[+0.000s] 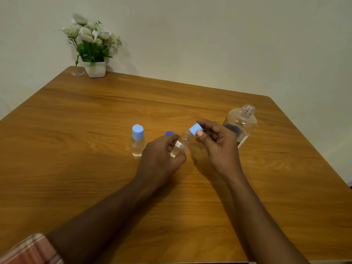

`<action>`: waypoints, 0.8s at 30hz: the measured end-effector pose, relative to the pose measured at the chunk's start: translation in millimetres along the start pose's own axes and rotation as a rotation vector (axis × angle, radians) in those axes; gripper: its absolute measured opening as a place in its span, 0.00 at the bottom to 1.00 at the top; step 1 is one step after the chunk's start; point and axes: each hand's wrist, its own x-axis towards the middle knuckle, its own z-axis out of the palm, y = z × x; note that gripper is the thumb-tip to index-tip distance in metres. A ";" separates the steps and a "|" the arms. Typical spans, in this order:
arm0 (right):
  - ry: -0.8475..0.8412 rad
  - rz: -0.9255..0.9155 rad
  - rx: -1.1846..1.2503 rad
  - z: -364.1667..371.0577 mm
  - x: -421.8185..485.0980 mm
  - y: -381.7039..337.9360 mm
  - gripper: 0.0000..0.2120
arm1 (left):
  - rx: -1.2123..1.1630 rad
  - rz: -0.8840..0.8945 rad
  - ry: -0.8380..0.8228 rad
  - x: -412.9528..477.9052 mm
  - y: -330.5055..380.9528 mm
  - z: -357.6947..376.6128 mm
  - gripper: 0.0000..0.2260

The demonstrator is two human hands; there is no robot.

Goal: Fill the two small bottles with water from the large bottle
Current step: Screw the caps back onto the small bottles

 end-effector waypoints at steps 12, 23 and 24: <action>-0.097 -0.041 -0.066 -1.6 3.1 -4.8 0.16 | 0.043 0.061 -0.020 0.0 0.3 -0.9 0.10; -0.040 -0.012 -0.107 1.7 4.6 -13.0 0.17 | 0.035 0.046 -0.040 -0.8 0.5 -1.8 0.08; -0.035 -0.012 -0.067 1.0 4.0 -12.6 0.17 | 0.027 0.042 -0.037 -1.1 0.4 -1.7 0.09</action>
